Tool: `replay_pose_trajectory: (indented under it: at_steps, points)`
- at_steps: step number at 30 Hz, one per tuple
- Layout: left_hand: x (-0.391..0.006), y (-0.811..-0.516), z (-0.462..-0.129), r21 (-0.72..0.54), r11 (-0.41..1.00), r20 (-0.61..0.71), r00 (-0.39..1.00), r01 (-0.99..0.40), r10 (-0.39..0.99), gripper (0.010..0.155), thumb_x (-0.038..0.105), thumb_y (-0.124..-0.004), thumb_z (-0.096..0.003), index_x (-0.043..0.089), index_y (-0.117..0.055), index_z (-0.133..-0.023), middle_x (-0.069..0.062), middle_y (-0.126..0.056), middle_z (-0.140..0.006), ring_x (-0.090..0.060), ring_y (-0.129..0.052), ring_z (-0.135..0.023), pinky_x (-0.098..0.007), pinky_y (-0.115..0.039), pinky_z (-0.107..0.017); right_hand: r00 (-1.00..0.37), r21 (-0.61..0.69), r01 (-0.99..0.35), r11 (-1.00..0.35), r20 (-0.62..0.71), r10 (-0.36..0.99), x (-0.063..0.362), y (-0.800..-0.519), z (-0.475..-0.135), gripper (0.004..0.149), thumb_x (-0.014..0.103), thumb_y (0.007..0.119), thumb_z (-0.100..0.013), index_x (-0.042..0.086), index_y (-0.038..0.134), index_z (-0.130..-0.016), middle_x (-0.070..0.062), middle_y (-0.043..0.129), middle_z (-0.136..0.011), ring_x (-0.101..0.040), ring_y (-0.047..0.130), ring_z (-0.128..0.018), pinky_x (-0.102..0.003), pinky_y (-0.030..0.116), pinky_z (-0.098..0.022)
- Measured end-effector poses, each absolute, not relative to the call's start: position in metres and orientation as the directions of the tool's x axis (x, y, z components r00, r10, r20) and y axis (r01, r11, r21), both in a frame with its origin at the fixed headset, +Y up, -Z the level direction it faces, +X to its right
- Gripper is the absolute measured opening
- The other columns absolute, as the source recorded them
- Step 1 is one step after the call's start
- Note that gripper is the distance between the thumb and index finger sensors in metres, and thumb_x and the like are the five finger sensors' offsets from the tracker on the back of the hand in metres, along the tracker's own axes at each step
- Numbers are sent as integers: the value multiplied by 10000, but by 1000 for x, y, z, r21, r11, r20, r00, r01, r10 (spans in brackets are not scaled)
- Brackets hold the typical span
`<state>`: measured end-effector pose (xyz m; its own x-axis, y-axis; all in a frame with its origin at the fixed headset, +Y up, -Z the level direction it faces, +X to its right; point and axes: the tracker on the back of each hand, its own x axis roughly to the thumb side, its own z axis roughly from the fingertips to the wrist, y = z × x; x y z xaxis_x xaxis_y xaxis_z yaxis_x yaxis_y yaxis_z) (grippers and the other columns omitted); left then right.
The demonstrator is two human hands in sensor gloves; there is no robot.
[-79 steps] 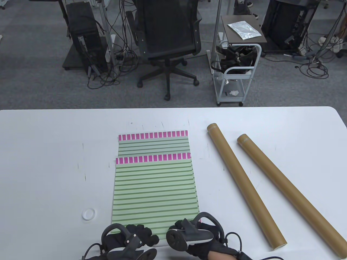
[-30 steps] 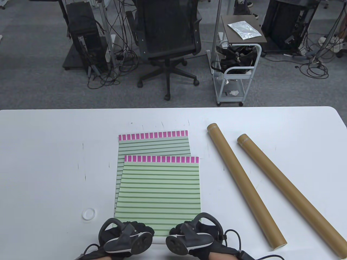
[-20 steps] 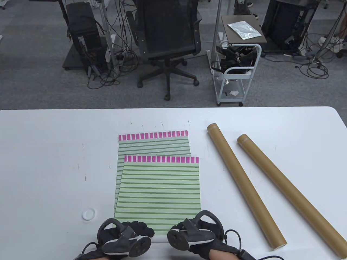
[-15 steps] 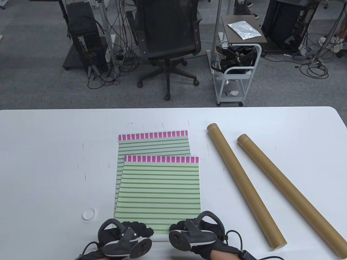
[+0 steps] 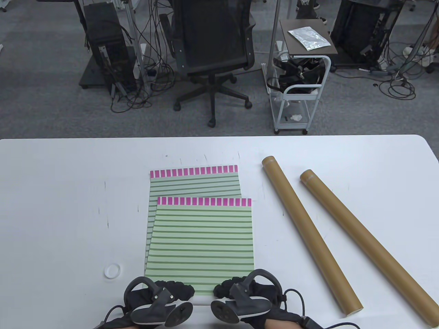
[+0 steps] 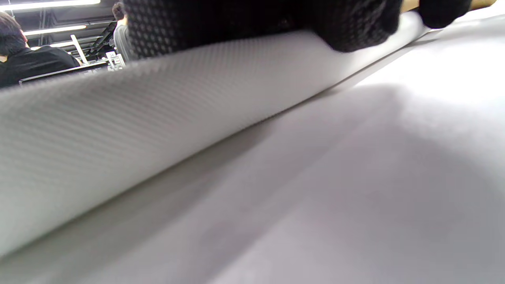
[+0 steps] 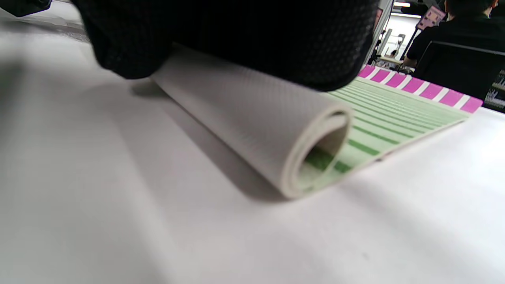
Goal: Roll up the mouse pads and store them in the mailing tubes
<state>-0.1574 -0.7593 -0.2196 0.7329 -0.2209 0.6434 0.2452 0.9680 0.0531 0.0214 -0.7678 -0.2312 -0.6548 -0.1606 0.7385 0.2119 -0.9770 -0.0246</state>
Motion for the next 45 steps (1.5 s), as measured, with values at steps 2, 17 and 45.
replay_pose_trajectory:
  at_steps: [2,17,45]
  points:
    - [-157,-758,-220,34,966,649,729,256,-216,487,434,-728,-437,247,-740,-887,43,-942,-778,-171,-1016,-629,-264,-910,-457,-657,-12,197,-980,741,-141,21,-764,-232,518,330,773,-452,146,723,-934,-60,894,-801,-245,970,-588,-336,854,-423]
    - [-156,-760,-218,-72,967,684,718,243,-129,462,390,-662,-444,256,-773,-872,19,-928,-755,-185,-998,-565,-253,-893,-409,-645,19,212,-977,754,-125,21,-760,-226,482,312,740,-465,181,771,-928,-58,894,-819,-275,951,-626,-398,835,-466]
    - [-161,-764,-220,-4,969,669,721,248,-182,523,498,-727,-402,340,-683,-899,78,-852,-845,-155,-958,-654,-276,-868,-501,-729,156,111,-981,684,26,27,-767,-242,447,269,686,-481,229,687,-926,-37,814,-835,-234,882,-631,-390,799,-511]
